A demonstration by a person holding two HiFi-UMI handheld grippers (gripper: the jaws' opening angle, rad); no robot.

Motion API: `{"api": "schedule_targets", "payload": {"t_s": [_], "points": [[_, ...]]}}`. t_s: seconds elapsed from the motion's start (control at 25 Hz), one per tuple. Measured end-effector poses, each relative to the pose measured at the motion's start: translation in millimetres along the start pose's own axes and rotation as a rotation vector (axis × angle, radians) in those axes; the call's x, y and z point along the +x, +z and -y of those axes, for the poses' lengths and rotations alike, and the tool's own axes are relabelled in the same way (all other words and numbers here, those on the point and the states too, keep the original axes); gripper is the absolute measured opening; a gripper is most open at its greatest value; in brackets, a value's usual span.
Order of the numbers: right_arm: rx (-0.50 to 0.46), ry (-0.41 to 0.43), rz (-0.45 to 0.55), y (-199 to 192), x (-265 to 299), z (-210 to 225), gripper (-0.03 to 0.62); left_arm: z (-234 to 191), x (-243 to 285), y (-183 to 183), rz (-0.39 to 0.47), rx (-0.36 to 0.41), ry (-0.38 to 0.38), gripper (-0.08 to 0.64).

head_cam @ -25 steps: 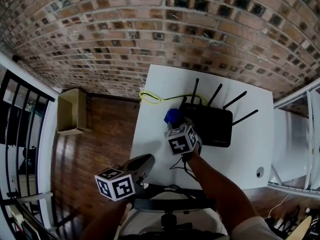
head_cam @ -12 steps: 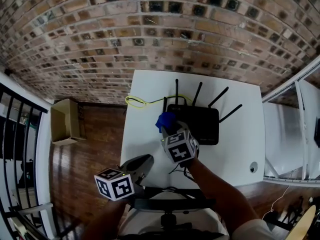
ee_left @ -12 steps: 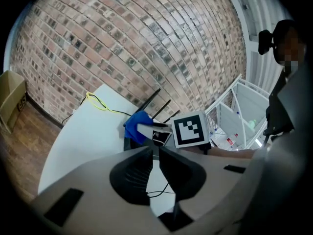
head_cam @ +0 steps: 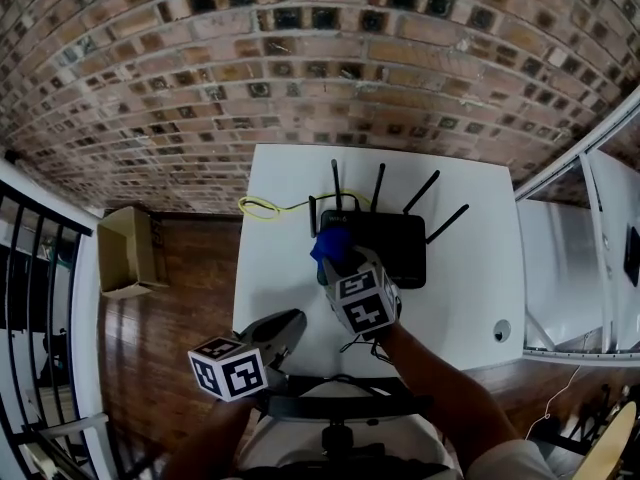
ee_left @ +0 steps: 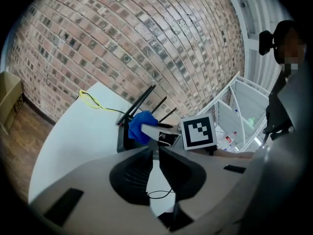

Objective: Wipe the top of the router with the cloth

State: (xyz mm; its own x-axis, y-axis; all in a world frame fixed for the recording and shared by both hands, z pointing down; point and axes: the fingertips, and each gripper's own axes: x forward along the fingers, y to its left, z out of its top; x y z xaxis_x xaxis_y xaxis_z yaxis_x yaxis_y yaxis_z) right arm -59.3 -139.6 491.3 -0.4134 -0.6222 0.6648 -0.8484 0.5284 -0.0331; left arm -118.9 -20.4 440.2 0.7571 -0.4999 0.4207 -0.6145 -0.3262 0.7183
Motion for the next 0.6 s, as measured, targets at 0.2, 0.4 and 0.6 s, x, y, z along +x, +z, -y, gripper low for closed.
{"api": "schedule_targets", "payload": {"t_s": [0.2,0.4,0.6], "points": [[0.010,0.011,0.023,-0.3,-13.1,3.9,0.132,5.6,6.0,-0.2,-0.011,0.007,-0.002,0.058],[0.036,0.007,0.058,2.1,-35.5,15.7,0.132,12.2,15.8,4.0,-0.019,0.027,-0.010,0.058],[0.088,-0.001,0.103,-6.5,-57.9,28.9,0.132,21.9,24.3,11.0,-0.014,0.065,-0.037,0.053]]}}
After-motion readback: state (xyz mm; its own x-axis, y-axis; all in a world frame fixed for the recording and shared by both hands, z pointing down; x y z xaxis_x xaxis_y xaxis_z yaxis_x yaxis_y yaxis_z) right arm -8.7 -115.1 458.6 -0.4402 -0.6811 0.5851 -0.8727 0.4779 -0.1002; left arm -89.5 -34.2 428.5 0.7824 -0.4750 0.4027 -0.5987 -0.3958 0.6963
